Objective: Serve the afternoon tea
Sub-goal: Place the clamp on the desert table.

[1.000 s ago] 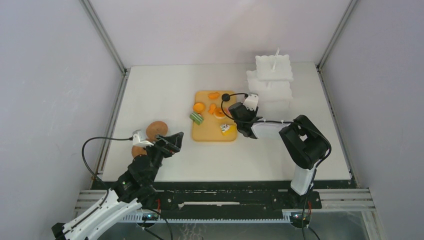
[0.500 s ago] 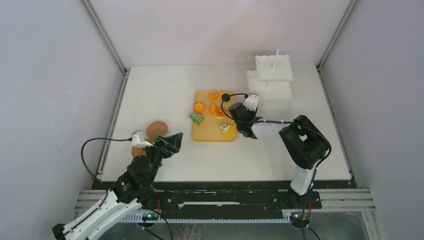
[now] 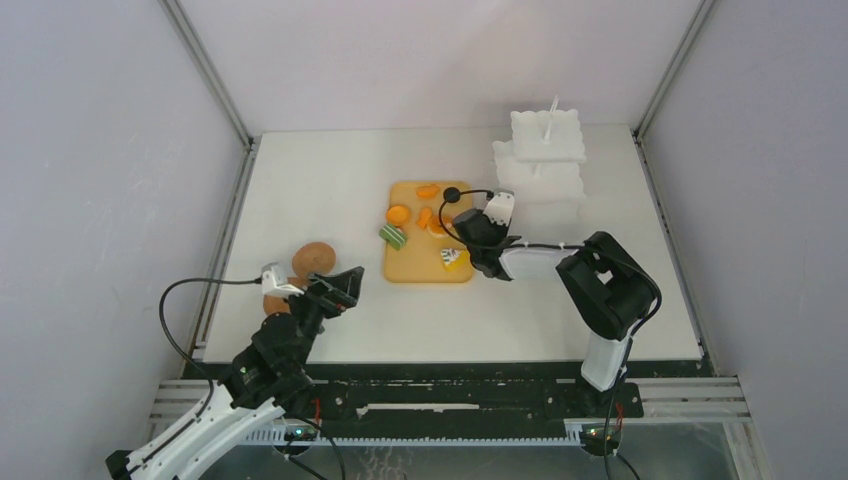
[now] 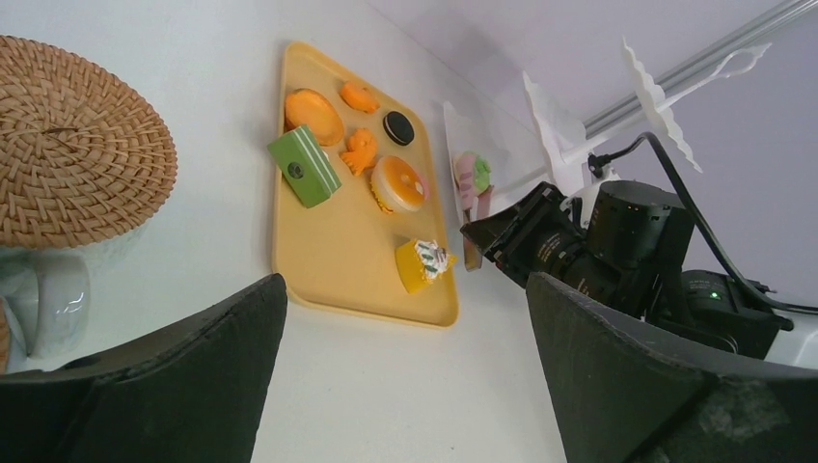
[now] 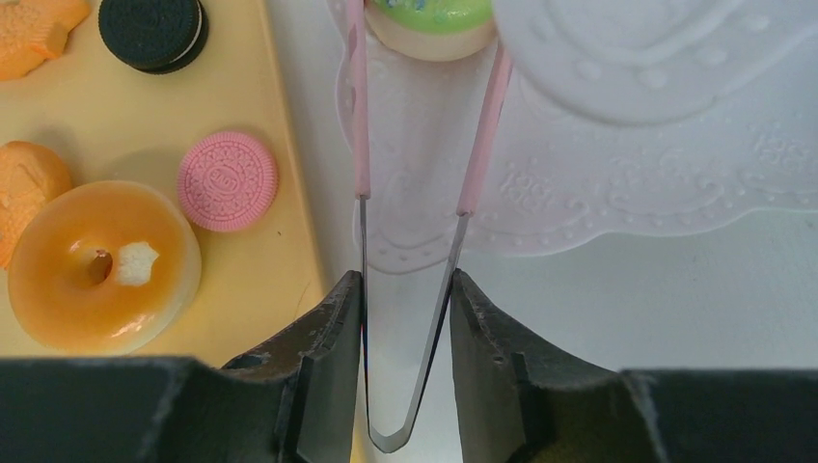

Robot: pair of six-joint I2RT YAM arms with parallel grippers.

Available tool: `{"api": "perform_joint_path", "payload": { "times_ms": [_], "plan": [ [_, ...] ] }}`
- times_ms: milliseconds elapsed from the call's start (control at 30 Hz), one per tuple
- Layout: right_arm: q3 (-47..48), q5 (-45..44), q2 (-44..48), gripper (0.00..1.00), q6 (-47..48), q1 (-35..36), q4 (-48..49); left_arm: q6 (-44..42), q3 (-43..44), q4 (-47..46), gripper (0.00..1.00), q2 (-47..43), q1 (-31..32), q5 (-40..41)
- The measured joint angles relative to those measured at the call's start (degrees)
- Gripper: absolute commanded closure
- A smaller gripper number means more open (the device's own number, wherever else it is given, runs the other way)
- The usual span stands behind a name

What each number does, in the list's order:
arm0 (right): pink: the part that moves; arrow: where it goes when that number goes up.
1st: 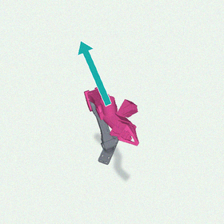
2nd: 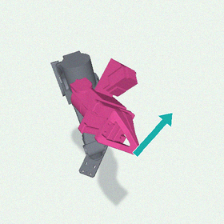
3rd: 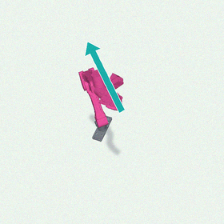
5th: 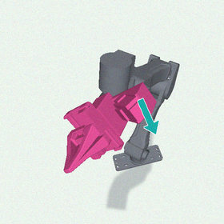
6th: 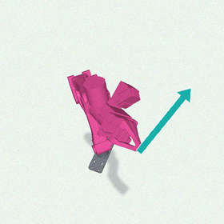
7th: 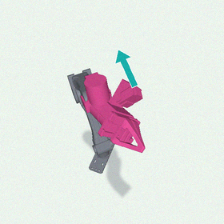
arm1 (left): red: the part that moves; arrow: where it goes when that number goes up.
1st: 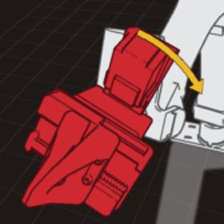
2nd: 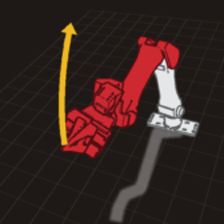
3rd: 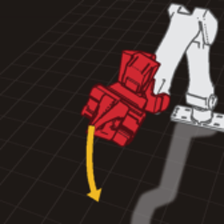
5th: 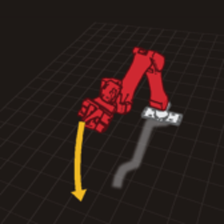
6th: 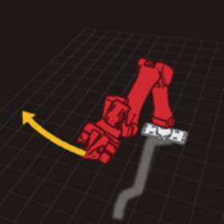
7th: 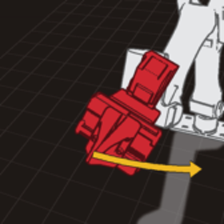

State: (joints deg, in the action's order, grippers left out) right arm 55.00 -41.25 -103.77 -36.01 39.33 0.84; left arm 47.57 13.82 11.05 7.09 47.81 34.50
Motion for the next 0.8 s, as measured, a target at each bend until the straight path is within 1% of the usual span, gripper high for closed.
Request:
{"api": "perform_joint_path", "payload": {
  "times_ms": [233,367,467,800],
  "plan": [
    [0.0,-0.9,0.3,0.54,-1.5,1.5,-1.7,0.0,0.0,1.0,0.02,-0.9,0.0,0.0],
    [-0.5,-0.9,0.8,0.55,-2.3,1.9,-2.0,0.0,0.0,1.6,0.02,-0.9,0.0,0.0],
    [-1.0,-0.9,1.2,0.58,-3.0,2.0,-2.0,0.0,0.0,2.0,0.02,-1.0,0.0,0.0],
    [-1.9,-1.4,2.7,0.56,-3.8,3.7,-2.9,0.0,0.0,2.6,0.02,-1.7,0.0,0.0]
  ]
}}
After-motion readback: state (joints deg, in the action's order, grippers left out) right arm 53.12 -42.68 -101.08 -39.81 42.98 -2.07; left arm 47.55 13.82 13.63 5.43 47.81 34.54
